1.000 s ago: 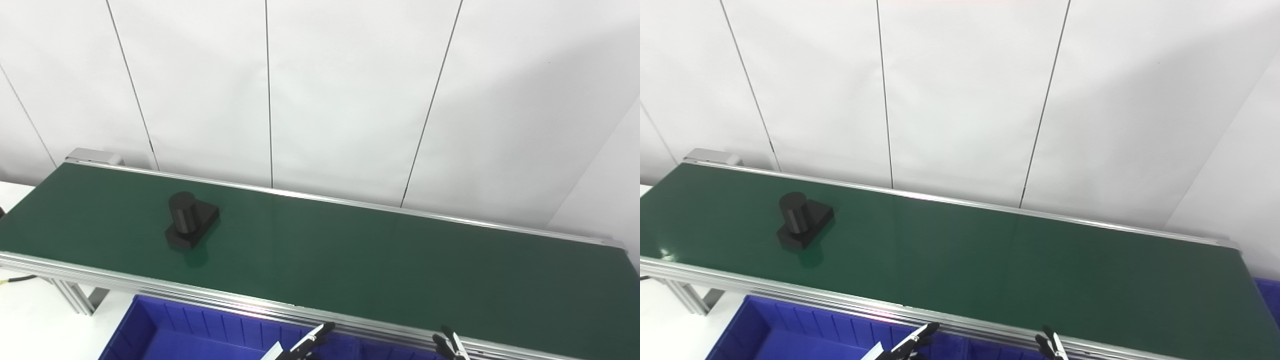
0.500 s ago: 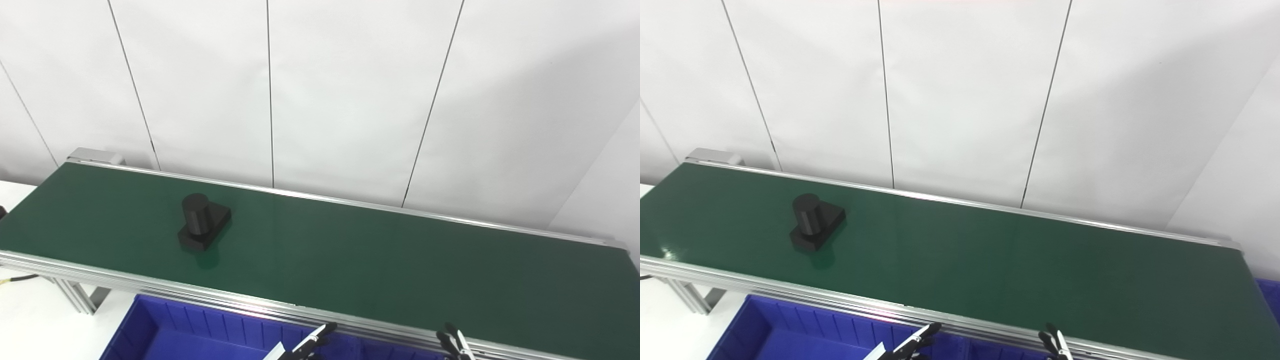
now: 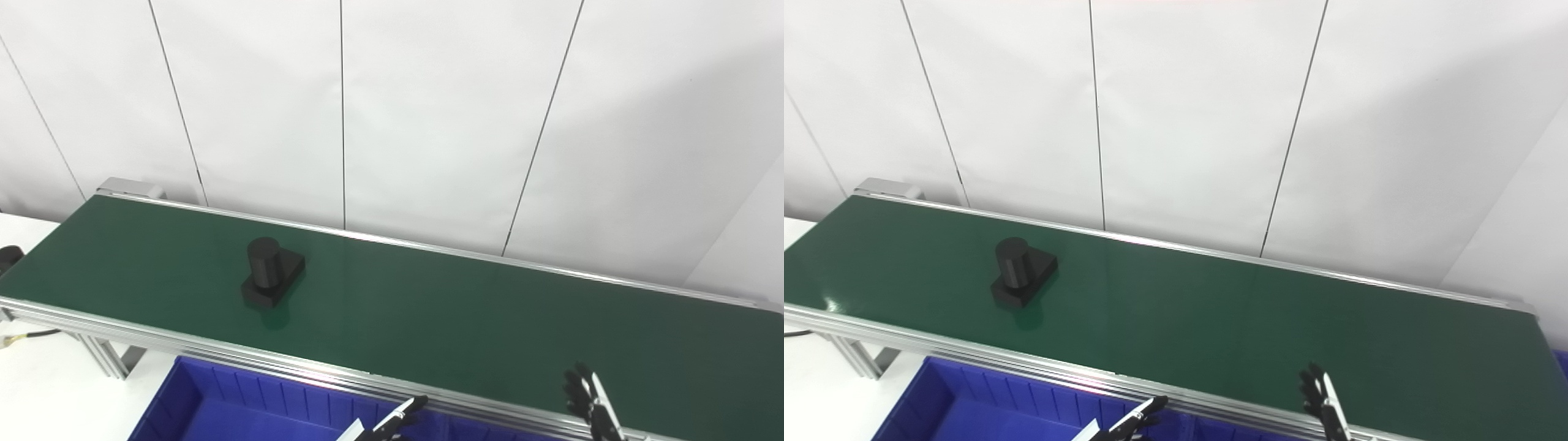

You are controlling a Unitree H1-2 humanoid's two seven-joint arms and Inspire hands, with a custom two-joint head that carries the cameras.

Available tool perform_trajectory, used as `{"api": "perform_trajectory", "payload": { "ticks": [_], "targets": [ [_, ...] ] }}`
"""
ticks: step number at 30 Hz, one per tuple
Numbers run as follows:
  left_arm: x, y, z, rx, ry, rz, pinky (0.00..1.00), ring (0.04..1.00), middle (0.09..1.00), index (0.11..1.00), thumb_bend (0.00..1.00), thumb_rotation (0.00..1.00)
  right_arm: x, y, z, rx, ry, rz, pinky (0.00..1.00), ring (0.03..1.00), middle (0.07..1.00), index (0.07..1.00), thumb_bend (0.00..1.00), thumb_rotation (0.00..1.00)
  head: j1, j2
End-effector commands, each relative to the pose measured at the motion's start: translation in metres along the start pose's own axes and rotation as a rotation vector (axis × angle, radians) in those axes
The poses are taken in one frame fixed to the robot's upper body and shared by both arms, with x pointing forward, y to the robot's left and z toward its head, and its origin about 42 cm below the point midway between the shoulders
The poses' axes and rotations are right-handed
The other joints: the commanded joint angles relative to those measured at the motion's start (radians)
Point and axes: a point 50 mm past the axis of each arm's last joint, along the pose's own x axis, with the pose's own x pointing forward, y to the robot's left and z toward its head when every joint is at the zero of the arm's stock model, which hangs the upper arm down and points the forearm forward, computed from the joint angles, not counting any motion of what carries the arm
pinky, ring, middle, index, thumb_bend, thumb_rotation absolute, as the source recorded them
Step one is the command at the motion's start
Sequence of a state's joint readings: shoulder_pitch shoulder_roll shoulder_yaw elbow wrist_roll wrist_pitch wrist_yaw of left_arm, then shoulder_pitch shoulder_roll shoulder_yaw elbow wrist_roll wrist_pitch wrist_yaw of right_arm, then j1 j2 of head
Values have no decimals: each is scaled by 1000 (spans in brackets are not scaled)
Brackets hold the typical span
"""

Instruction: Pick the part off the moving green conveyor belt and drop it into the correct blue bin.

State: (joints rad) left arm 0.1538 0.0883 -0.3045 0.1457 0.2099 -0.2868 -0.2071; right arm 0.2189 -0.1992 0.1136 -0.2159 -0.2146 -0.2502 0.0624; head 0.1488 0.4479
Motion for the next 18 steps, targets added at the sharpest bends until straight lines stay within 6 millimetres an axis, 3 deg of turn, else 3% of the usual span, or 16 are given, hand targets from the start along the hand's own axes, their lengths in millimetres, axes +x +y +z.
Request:
{"api": "perform_trajectory", "payload": {
  "ticks": [1,14,18],
  "targets": [
    [12,0,11,13,-54,12,850,951,987,964,871,510,15,-9,15,-11,-70,-9,853,925,947,1000,901,482,0,3],
    [21,-5,13,14,-50,9,848,941,984,967,866,534,51,-22,27,-48,-109,4,843,926,950,1000,887,466,-7,11],
    [22,-5,13,11,-50,12,858,942,979,966,872,632,62,-23,31,-61,-117,11,860,926,943,1000,875,462,-10,12]
  ]
}}
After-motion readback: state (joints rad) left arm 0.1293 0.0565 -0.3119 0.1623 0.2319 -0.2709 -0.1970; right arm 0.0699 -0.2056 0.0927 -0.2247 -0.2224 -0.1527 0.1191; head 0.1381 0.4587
